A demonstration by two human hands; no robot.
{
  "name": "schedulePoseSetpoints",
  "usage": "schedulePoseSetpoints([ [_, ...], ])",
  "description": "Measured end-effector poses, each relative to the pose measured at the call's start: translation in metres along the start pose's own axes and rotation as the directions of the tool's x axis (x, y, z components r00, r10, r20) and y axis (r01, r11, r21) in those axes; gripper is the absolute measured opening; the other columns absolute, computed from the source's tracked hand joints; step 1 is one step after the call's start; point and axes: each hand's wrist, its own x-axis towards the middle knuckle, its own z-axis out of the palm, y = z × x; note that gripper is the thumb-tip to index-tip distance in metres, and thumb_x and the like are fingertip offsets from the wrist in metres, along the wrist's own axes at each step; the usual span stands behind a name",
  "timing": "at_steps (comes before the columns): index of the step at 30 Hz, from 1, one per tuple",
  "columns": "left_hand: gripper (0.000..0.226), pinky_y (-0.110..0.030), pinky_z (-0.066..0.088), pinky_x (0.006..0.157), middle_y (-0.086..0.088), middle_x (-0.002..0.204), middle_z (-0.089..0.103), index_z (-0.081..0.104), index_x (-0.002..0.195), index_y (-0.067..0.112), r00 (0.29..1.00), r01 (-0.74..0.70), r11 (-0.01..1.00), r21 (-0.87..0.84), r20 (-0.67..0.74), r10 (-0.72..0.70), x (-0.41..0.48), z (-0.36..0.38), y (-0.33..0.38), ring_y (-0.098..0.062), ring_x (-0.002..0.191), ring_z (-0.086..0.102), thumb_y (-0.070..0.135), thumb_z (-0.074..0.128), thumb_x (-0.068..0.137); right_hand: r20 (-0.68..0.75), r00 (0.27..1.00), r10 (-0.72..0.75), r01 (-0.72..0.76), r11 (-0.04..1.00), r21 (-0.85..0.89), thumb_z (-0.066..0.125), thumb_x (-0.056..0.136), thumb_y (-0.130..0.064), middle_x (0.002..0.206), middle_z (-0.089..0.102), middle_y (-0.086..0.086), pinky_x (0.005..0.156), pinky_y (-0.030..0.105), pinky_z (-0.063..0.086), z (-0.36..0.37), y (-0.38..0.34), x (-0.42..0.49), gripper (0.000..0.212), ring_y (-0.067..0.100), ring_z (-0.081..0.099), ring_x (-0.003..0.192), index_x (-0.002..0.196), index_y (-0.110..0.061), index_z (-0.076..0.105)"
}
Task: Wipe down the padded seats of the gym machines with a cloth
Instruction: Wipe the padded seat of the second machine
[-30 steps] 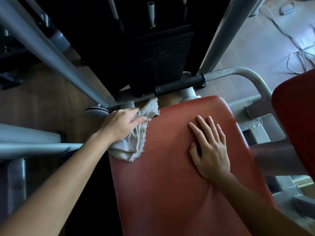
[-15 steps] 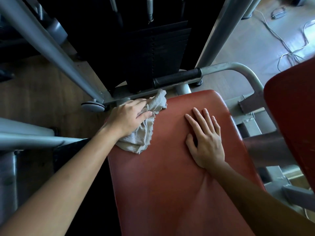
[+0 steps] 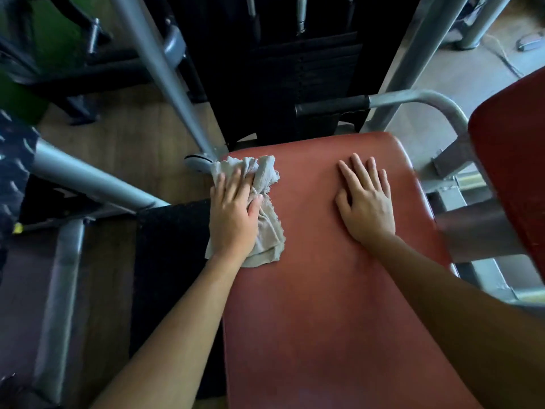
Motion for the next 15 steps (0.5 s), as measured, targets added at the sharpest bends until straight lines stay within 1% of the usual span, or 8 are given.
schedulePoseSetpoints([
  [2,0.055,-0.042,0.018,0.126,-0.003,0.162,0.034,0.037,0.154,0.022,0.999,0.028,0.996,-0.079,-0.043,-0.032,-0.02,-0.004,0.001,-0.029,0.152,0.026,0.03,0.053,0.102,0.036,0.998,0.045,-0.049,0.993,0.108,0.047,0.099,-0.024,0.165,0.026,0.002,0.127,0.046,0.006,-0.006,-0.009,-0.011,0.053,0.028,0.01,0.155,0.151,-0.022,0.042],
  [3,0.056,-0.038,0.017,0.127,-0.002,0.162,0.033,0.035,0.155,0.024,0.997,0.054,0.989,-0.137,-0.05,-0.061,-0.032,-0.008,0.0,-0.026,0.152,0.025,0.027,0.054,0.102,0.058,0.998,0.034,-0.043,0.986,0.159,0.049,0.099,-0.021,0.165,0.026,0.002,0.127,0.046,0.006,-0.01,-0.016,-0.022,0.052,0.027,0.009,0.156,0.151,-0.022,0.044],
  [6,0.057,-0.015,0.02,0.121,0.007,0.164,0.028,0.034,0.156,0.028,0.982,0.153,0.924,-0.351,-0.051,-0.182,-0.069,-0.022,0.001,-0.005,0.151,0.022,0.021,0.053,0.103,0.124,0.986,-0.109,0.078,0.969,0.232,0.053,0.098,-0.018,0.165,0.024,-0.002,0.126,0.044,0.009,-0.017,-0.045,-0.075,0.055,0.022,0.009,0.156,0.151,-0.025,0.044],
  [7,0.057,-0.011,0.02,0.118,0.01,0.165,0.026,0.034,0.156,0.027,0.977,0.17,0.895,-0.413,-0.047,-0.207,-0.082,-0.025,0.001,0.0,0.15,0.022,0.019,0.054,0.103,0.155,0.978,-0.14,0.098,0.962,0.255,0.053,0.097,-0.017,0.165,0.024,-0.002,0.126,0.044,0.01,-0.015,-0.054,-0.093,0.055,0.021,0.01,0.156,0.151,-0.027,0.043],
  [9,0.057,-0.013,0.022,0.119,0.011,0.165,0.024,0.036,0.155,0.025,0.974,0.184,0.855,-0.485,-0.025,-0.224,-0.108,-0.03,0.0,0.001,0.15,0.023,0.016,0.055,0.102,0.21,0.965,-0.157,0.095,0.956,0.278,0.053,0.098,-0.018,0.165,0.025,-0.004,0.127,0.042,0.006,-0.007,-0.069,-0.121,0.055,0.021,0.009,0.156,0.151,-0.028,0.043],
  [11,0.057,-0.018,0.025,0.12,0.011,0.164,0.027,0.038,0.154,0.026,0.968,0.213,0.814,-0.541,0.001,-0.253,-0.132,-0.035,0.003,-0.001,0.149,0.026,0.013,0.054,0.101,0.223,0.965,-0.141,0.074,0.956,0.282,0.053,0.098,-0.019,0.165,0.024,-0.005,0.126,0.038,0.0,0.0,-0.083,-0.135,0.055,0.02,0.007,0.156,0.151,-0.03,0.043],
  [13,0.055,-0.021,0.03,0.119,0.01,0.16,0.037,0.041,0.152,0.025,0.949,0.257,0.757,-0.6,0.008,-0.316,-0.15,-0.039,0.008,-0.002,0.146,0.034,0.01,0.053,0.101,0.204,0.972,-0.113,0.045,0.949,0.311,0.053,0.098,-0.017,0.165,0.025,-0.004,0.126,0.036,0.001,0.001,-0.095,-0.138,0.054,0.019,0.008,0.156,0.15,-0.029,0.045],
  [15,0.047,-0.02,0.04,0.112,0.006,0.145,0.055,0.051,0.145,0.019,0.907,0.308,0.712,-0.631,-0.031,-0.42,-0.16,-0.041,0.009,-0.003,0.133,0.05,0.008,0.054,0.1,0.172,0.979,-0.107,0.043,0.94,0.339,0.053,0.097,-0.015,0.164,0.027,-0.002,0.127,0.039,0.007,-0.001,-0.104,-0.134,0.053,0.018,0.011,0.155,0.148,-0.028,0.047],
])
